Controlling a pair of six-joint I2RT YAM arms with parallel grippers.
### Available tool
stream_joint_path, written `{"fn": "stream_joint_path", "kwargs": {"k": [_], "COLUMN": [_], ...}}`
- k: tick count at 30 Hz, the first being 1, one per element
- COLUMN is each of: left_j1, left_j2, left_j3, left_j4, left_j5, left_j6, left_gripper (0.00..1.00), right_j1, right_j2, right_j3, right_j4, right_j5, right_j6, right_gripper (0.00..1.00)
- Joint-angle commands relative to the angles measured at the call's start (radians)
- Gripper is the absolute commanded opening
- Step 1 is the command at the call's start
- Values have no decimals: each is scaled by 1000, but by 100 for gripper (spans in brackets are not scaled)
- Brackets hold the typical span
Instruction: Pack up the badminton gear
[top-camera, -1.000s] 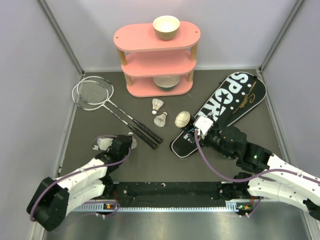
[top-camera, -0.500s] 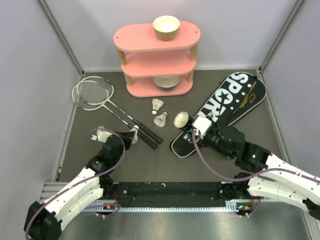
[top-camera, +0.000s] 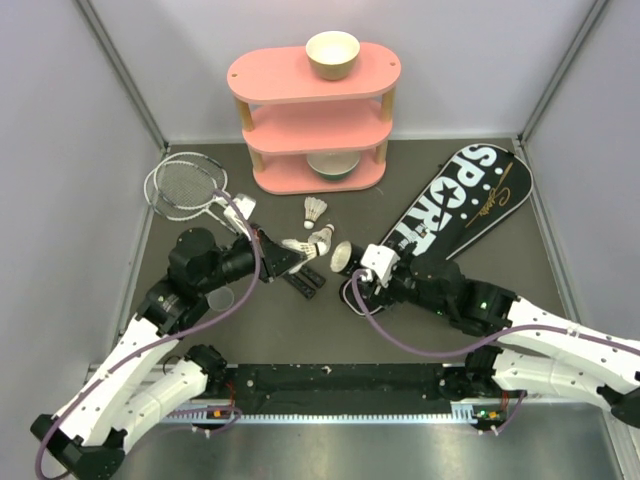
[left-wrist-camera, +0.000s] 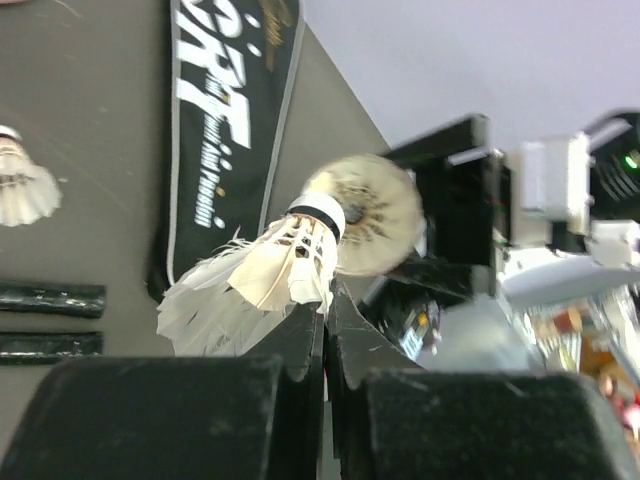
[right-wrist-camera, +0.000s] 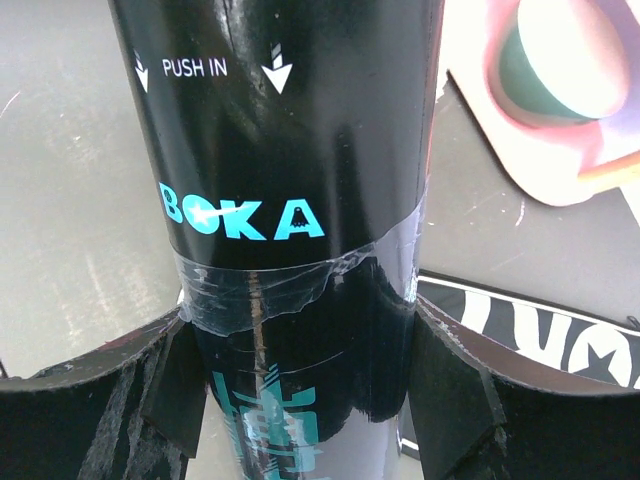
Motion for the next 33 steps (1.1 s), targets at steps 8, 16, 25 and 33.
{"fn": "stream_joint_path", "kwargs": {"k": [8,16,25,33], "left_j1": [-10,-14,-46,-55], "left_j2": [106,130,207,259], "left_j3": [129,112,60,17], "left_j4": [-275,-236,-38,159], "left_j5": [397,436,478,596], "left_j6": [311,311,207,72], "left_gripper": [0,0,0,30], "right_j1": [92,100,105,105], "right_j2": [18,19,30,32], "right_j3": [1,4,-4,-2], "right_j4": [6,11,53,50], "right_j5": [1,-70,-94,-81], "right_j6": [-43,-55,-60,-58], "right_gripper": [7,6,6,6]}}
